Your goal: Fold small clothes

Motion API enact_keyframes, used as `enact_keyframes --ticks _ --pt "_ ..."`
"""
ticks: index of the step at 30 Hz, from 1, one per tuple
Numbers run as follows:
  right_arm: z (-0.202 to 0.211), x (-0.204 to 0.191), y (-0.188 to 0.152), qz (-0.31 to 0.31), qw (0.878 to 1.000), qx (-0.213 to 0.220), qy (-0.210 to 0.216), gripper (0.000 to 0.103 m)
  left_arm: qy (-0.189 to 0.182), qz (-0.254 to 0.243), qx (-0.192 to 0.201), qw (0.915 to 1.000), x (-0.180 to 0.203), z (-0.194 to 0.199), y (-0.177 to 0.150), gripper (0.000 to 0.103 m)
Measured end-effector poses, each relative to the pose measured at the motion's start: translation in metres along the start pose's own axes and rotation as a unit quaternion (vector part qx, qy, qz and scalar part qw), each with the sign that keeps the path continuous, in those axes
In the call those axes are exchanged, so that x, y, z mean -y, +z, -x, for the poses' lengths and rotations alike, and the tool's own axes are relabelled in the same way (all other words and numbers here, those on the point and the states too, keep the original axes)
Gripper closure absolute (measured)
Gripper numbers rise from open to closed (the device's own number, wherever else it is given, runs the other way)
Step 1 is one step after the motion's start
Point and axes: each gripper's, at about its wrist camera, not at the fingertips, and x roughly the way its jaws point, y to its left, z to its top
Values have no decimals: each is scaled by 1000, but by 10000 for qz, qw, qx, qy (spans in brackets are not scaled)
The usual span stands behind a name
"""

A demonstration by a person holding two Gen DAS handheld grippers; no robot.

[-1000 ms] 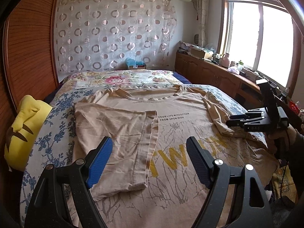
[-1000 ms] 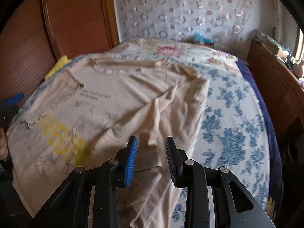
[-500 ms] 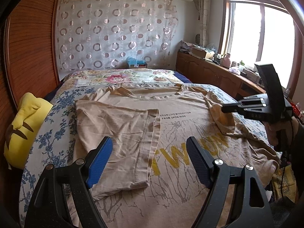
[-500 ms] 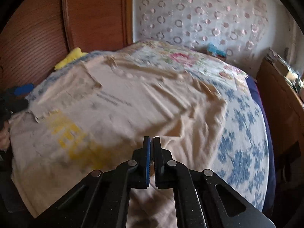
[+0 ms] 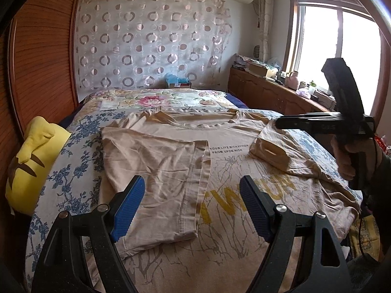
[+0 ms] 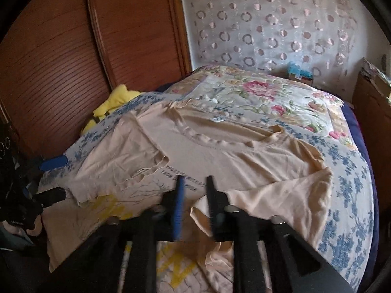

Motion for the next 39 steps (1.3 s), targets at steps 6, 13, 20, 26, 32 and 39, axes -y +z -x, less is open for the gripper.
enact_keyframes --ticks 6,13,20,26,32,39 --pt "27 13 -27 32 9987 -77 -512 71 -33 -29 -5 10000 2 -2 0 22" --pt "41 22 -76 -88 9938 -485 -993 72 -123 -177 -153 9997 13 -12 3 22" --pt "41 11 -88 -17 9911 -696 -1135 72 -150 -255 -186 9994 19 -12 1 22" --pt "41 14 -89 11 9926 -663 -1013 88 -136 -192 -186 9995 16 -11 0 22" --pt "53 1 -96 161 9967 -540 -592 96 -140 -182 -185 9996 15 -10 0 22" --pt "65 -14 -112 262 9969 -656 -352 96 -132 -174 -190 9996 14 -9 0 22"
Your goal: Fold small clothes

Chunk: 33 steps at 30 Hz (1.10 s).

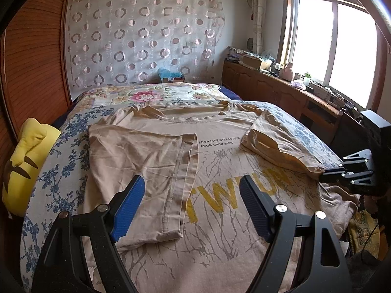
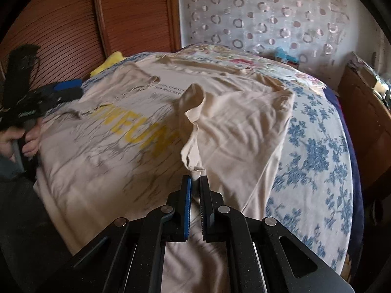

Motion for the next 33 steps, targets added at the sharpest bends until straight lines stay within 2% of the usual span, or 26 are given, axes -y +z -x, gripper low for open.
enact_keyframes --ticks 5,10,13,17,22,28,31,33 --pt "9 1 0 -103 9999 47 28 96 29 30 8 10000 -3 1 -1 22" --pt "20 2 16 -168 9989 409 146 85 79 55 30 9999 -6 1 -2 22" --pt "19 3 31 -156 9980 605 47 84 107 77 39 9999 -9 1 -1 22" --pt "-10 12 51 -94 9985 465 -277 84 188 87 68 9998 -18 1 3 22" --pt "-57 18 72 -86 9987 81 -492 84 321 81 88 9994 -33 0 10 22" --pt "-86 -14 89 239 9995 -154 -120 84 664 34 62 9978 -60 -11 24 22" --pt "-89 -32 92 370 9989 -116 265 84 735 87 7 9973 -74 -17 29 22" --pt "-88 -36 94 379 9987 -48 343 84 782 121 -50 9969 -83 -22 31 22"
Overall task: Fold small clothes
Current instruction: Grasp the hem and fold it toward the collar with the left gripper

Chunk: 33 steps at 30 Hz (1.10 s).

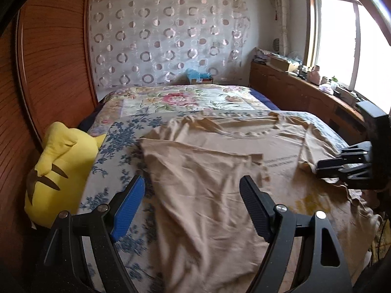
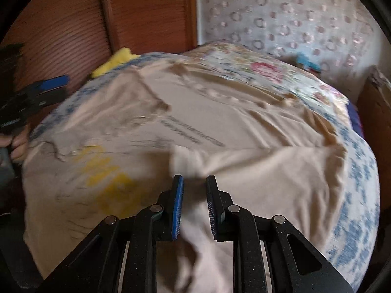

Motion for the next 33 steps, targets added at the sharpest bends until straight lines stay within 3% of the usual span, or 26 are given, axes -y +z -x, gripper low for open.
enact_keyframes --ticks 3,7,10,15,23,28,33 --pt "3 9 -1 -112 9999 93 -26 83 5 8 -110 9999 -8 -9 1 22" --pt "18 30 -9 -309 9989 176 -316 64 48 46 -277 9996 -17 -23 5 22" --pt "23 49 -14 -492 9969 204 -581 57 123 20 -369 9992 -22 -32 7 22" --pt "28 74 -20 -793 9918 112 -999 57 161 12 -535 9984 -31 -47 13 22" --pt "22 108 -27 -1200 9841 29 -1309 57 266 -16 -845 9961 -46 -75 22 22" --pt "16 123 -24 -1514 9794 13 -1339 52 202 38 -972 9950 -56 -92 31 37" --pt "9 136 -18 -1762 9758 38 -1293 52 186 88 -1129 9934 -62 -107 37 43"
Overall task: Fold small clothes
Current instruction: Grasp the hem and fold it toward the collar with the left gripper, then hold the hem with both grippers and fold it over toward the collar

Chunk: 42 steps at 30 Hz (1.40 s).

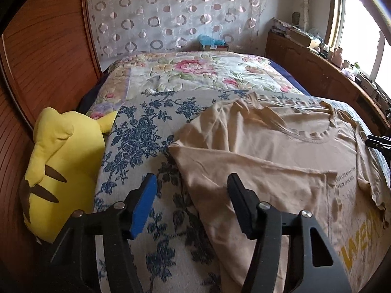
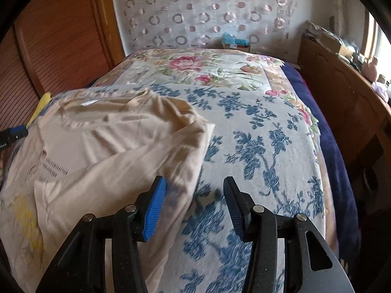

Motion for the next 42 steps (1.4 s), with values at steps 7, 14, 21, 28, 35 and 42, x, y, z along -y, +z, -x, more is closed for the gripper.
enact_keyframes --ticks 7,14,21,28,35,42 --pt "-17 0 12 -64 10000 -43 -2 52 -59 65 -200 9998 -5 -15 5 48" --pt "-27 -4 22 74 9998 -127 -106 52 -100 33 -224 9997 -4 -21 13 52" --pt "-36 -14 26 338 9994 -73 30 76 -311 -295 -298 9986 12 -19 17 95" --pt "9 -38 20 793 9944 554 430 97 -501 -439 539 9963 29 51 13 96" --pt "101 -43 -15 917 9823 1405 827 97 -635 -435 1291 9886 34 133 -28 96" --pt "153 -29 -79 843 9791 1549 1011 97 -674 -99 1521 9860 20 169 -82 96"
